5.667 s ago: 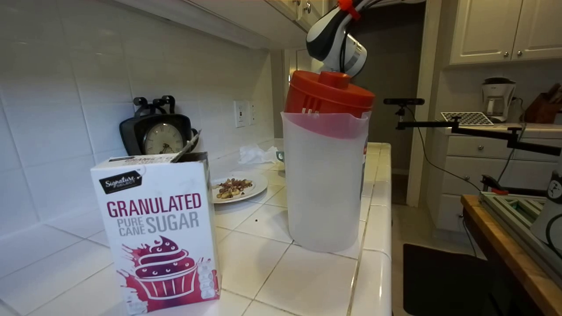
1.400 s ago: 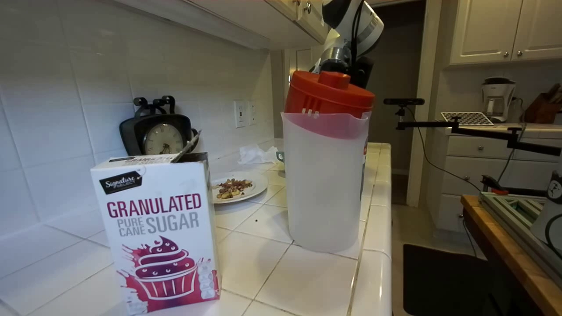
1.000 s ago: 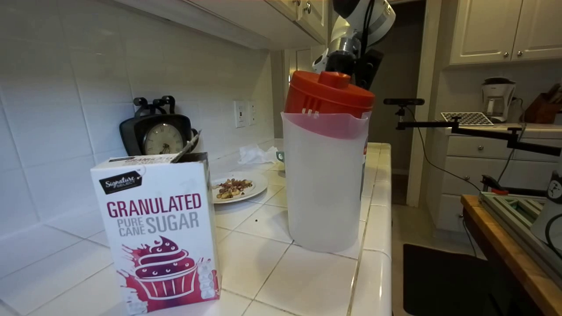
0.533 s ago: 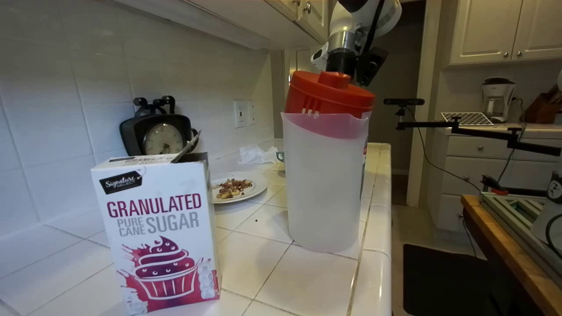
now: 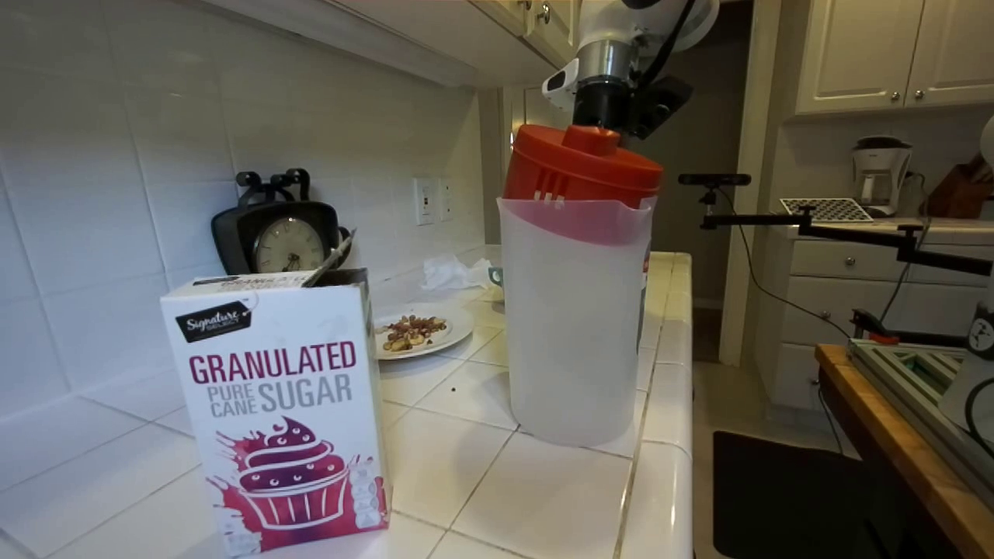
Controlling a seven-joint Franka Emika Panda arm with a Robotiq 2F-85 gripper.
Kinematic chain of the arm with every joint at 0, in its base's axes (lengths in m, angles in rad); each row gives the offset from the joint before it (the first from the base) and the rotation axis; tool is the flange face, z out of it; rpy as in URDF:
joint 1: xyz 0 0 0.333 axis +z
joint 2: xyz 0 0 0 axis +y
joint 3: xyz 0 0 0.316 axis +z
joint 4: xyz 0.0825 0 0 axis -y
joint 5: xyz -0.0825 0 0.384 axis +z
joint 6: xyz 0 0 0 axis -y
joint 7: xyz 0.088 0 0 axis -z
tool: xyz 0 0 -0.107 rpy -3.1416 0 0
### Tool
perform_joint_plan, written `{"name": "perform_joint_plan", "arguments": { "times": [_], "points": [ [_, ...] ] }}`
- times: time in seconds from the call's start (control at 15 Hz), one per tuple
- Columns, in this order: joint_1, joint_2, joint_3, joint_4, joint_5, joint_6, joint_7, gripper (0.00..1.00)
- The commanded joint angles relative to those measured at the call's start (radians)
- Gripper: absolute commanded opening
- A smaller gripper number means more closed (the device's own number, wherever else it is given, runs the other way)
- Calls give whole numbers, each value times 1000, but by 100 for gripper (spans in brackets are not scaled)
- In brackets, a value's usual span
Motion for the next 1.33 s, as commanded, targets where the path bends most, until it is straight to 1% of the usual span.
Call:
{"name": "perform_joint_plan", "arguments": {
  "times": [0.0,0.33,0.47,0.8,1.13,1.27],
  "points": [
    [19,-60,-2,-39,-44,50,15,1],
    [34,-87,0,-37,-71,61,22,1],
    [41,-97,-6,-40,-58,60,7,1],
    [51,-49,9,-43,-132,39,45,1],
    [60,-98,6,-55,-122,83,26,1],
    [64,-93,4,-46,-122,82,26,1]
  ]
}}
